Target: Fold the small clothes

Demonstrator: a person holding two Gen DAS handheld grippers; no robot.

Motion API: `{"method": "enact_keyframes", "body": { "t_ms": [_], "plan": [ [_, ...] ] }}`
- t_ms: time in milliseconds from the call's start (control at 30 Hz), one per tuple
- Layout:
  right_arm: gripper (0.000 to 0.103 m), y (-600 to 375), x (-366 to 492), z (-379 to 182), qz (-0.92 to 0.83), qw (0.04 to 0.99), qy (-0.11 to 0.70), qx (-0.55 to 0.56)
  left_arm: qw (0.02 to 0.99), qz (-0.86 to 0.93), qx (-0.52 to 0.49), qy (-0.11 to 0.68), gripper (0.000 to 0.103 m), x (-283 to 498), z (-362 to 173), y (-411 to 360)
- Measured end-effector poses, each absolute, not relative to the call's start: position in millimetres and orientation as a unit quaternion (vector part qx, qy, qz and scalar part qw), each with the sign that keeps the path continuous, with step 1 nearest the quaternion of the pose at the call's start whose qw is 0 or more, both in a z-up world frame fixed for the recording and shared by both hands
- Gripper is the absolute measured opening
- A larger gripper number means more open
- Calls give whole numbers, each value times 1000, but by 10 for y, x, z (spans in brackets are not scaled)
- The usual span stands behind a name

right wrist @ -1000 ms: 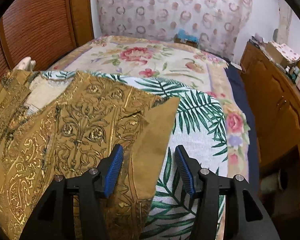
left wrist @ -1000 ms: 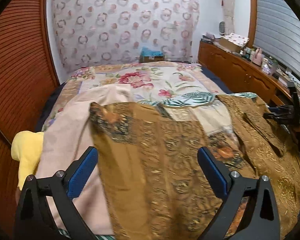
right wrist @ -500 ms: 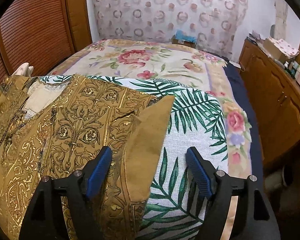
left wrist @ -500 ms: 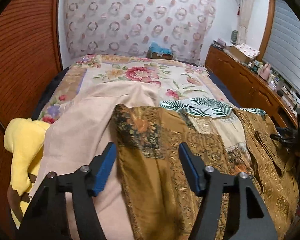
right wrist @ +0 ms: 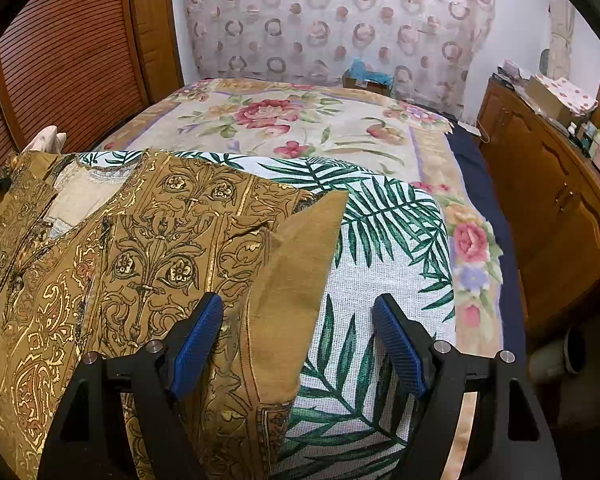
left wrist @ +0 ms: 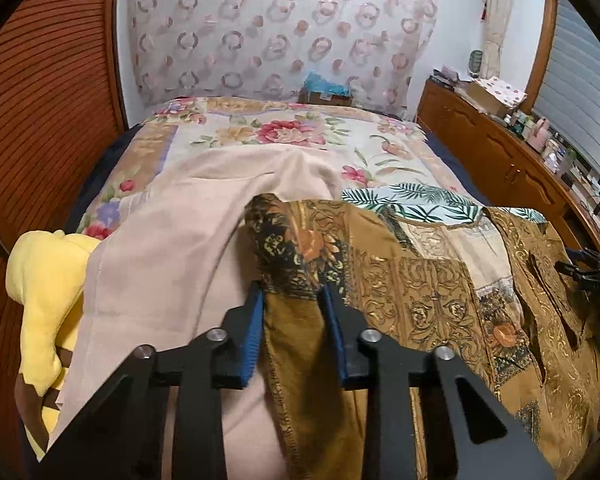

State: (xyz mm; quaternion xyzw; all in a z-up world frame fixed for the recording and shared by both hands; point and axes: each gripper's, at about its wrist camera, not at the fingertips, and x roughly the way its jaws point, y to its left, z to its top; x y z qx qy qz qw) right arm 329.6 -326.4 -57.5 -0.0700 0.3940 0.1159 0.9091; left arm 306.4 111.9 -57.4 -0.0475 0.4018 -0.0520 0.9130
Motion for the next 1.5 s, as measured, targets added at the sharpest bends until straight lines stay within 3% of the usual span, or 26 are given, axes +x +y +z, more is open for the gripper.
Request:
{"method": "enact_keyframes", "body": {
  "t_ms": [133, 233, 800, 967, 1200, 1500],
  "plan": [
    [80, -3265, 3297, -575, 116, 909, 394, -70, 917, -53, -36, 394, 9, 3041, -529, 1092],
    [80, -3265, 3297, -574, 116, 909, 394, -70, 925, -61, -31, 372, 5, 2958, -421, 1037],
    [79, -3261, 3409, -538, 123, 895, 422, -74, 939, -110, -25, 324, 4, 2644, -124, 656],
    [9, -3185, 3472, -445, 159, 882, 437, -79, 938, -125, -31, 323, 3, 2552, -82, 570],
    [4, -3117, 3152, -166, 169, 903, 387, -76, 943, -146, -35, 295, 3, 2212, 144, 492],
    [4, -3118, 2061, 254, 181, 929, 316, -66, 952, -153, -48, 259, 3, 1515, 303, 531]
  ]
}}
